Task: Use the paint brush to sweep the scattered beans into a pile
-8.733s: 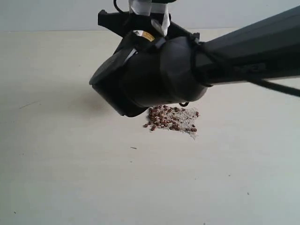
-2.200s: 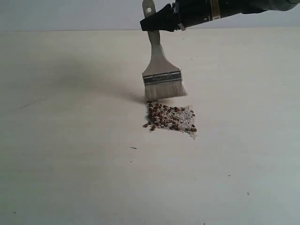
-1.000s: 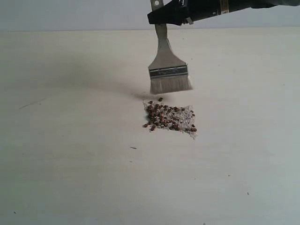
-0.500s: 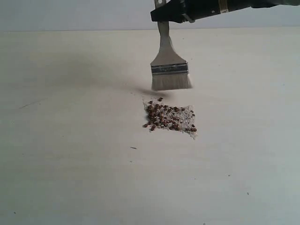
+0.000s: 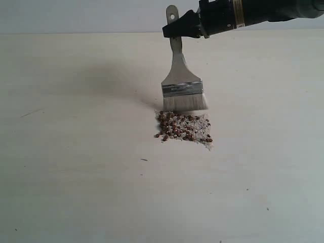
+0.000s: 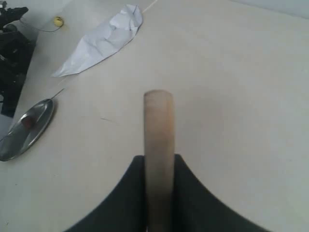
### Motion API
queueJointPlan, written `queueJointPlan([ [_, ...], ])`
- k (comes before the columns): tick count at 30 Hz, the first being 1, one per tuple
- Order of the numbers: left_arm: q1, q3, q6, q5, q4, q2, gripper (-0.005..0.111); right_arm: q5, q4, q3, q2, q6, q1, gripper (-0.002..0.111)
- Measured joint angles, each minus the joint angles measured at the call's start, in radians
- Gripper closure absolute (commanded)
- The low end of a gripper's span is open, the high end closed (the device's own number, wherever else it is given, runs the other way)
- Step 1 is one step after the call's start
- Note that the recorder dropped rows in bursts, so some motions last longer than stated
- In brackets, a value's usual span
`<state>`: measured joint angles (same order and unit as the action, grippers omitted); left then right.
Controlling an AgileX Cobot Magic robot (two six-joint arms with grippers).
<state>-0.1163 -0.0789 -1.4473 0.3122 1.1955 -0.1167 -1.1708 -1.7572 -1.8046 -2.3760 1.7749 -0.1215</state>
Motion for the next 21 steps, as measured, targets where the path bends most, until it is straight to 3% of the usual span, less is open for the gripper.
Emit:
queueJointPlan([
  [16,0.0,0.0,0.0,0.0,0.0,0.0,0.107,0.076,-0.004,0.0,0.07,-0.049,0.001,0.108],
  [21,0.0,0.0,0.0,0.0,0.0,0.0,0.107,0.116,0.0,0.085,0.16,-0.041,0.001,0.108],
])
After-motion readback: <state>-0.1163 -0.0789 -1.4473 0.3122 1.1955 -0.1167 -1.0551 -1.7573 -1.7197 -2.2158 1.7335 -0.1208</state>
